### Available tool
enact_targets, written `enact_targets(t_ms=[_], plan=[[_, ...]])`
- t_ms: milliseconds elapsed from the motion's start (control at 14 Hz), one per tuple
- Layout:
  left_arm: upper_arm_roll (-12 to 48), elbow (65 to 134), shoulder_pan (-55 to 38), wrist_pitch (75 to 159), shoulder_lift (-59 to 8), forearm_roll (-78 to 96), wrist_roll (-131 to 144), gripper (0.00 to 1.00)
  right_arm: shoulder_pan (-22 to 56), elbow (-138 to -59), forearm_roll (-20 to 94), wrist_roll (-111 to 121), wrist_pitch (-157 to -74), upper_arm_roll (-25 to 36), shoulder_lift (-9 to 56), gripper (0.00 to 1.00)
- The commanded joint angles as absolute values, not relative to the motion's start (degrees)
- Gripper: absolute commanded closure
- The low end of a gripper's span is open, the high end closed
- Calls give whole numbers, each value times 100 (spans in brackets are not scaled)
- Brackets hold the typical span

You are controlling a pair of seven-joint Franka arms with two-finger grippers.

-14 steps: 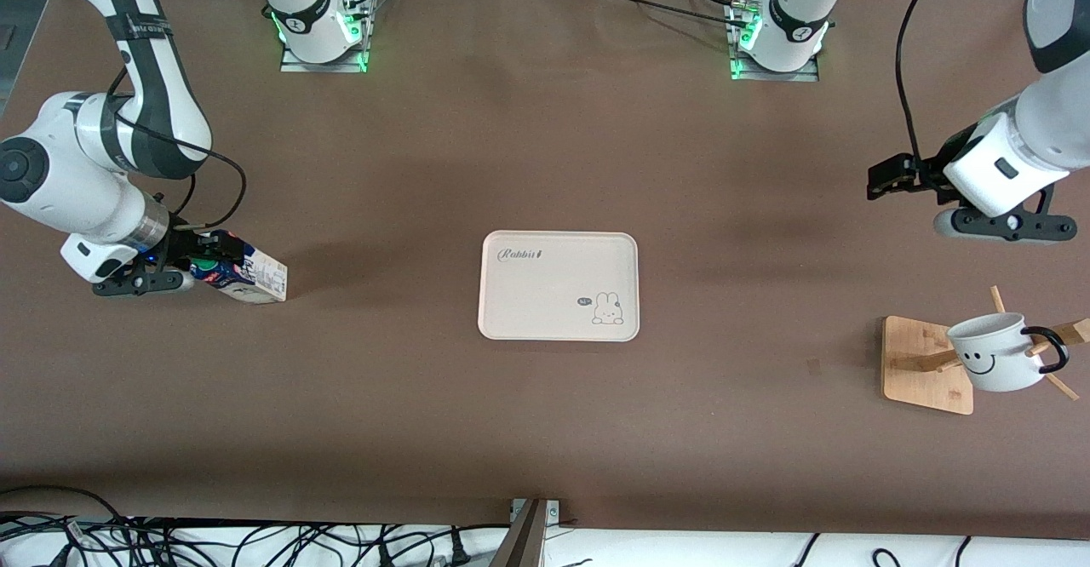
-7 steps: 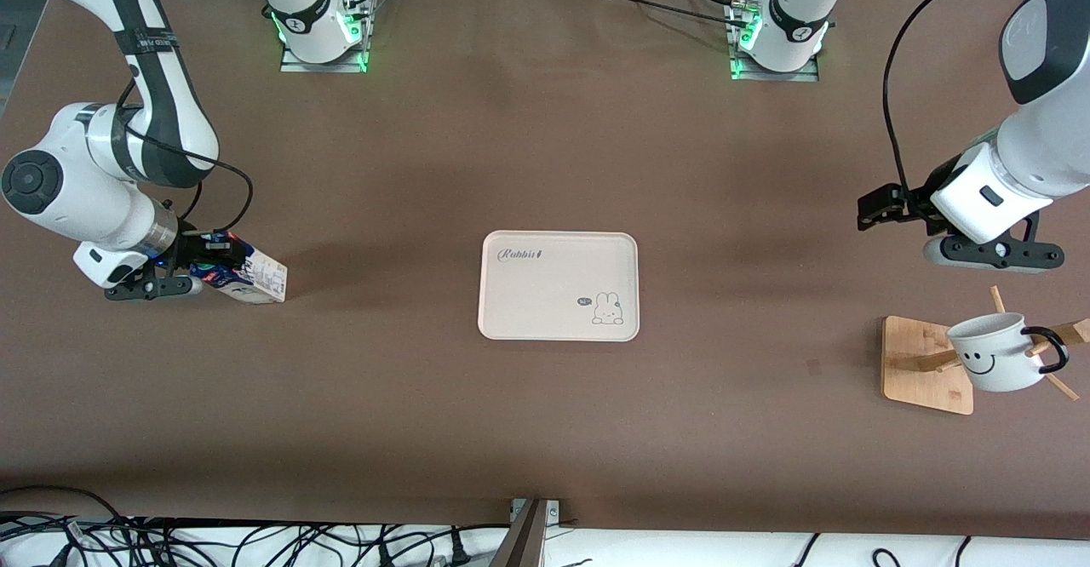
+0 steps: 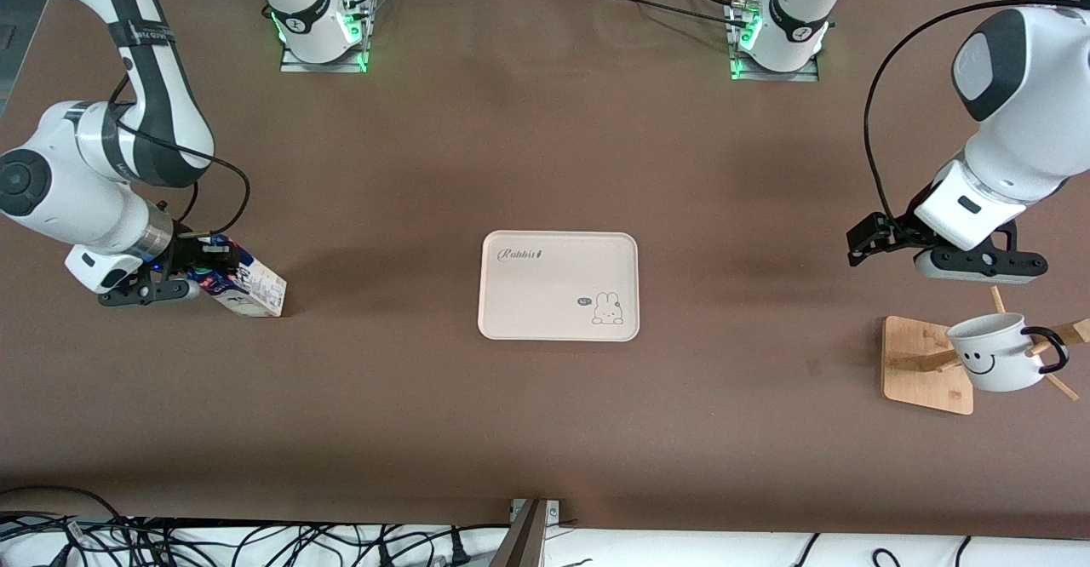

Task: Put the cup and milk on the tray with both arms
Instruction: 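Lift the carton with the right gripper while the left gripper approaches the mug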

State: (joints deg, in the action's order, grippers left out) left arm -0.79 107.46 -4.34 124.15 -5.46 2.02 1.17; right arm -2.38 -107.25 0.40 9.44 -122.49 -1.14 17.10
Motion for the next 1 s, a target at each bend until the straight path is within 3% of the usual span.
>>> enact_targets(t_ms=[0, 430, 931], plan=[[-123, 11696, -361, 13496, -211, 290, 132, 0, -123, -9855, 245, 897, -11358, -149, 1898, 63], [-158, 12532, -194, 15115, -97, 290, 149, 0, 446, -8396, 387, 319, -9838, -176, 2258, 63], [-352, 12655, 0, 15485, 26, 299, 455, 0, 2036, -7640, 580, -2132, -9817, -185, 2749, 63]])
